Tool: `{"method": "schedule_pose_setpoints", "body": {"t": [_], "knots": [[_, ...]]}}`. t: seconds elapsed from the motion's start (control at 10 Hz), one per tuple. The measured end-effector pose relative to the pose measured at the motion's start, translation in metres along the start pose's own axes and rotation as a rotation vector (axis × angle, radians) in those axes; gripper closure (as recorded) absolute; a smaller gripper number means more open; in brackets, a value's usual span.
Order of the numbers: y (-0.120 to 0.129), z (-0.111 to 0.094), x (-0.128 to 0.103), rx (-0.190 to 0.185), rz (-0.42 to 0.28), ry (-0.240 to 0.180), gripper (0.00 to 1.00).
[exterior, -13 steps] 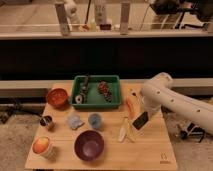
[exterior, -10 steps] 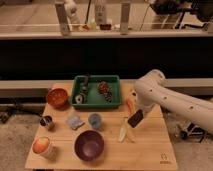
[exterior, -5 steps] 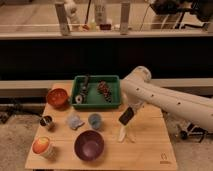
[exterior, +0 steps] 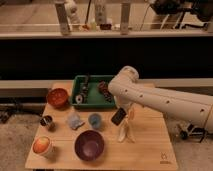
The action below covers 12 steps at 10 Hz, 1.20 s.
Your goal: Wipe red bowl with eraser
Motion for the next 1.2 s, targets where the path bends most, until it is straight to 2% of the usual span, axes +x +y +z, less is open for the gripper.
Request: {"method": "schedule_pose_setpoints", "body": {"t": [0.1, 0.4, 0.7, 0.9, 1.2], "knots": [[-0.001, -0.002, -0.002, -0.001, -0.01, 0.003, 1.0], [-0.032, -0.007, -0.021, 0.002, -0.058, 0.009, 1.0], [-0.042, -0.011, -0.021, 0.008, -0.085, 0.023, 1.0], [-0.062, -0.013, -0.027, 0.02, -0.105, 0.03, 1.0], [-0.077, -0.015, -0.029, 0.031, -0.116, 0.035, 1.0]]}}
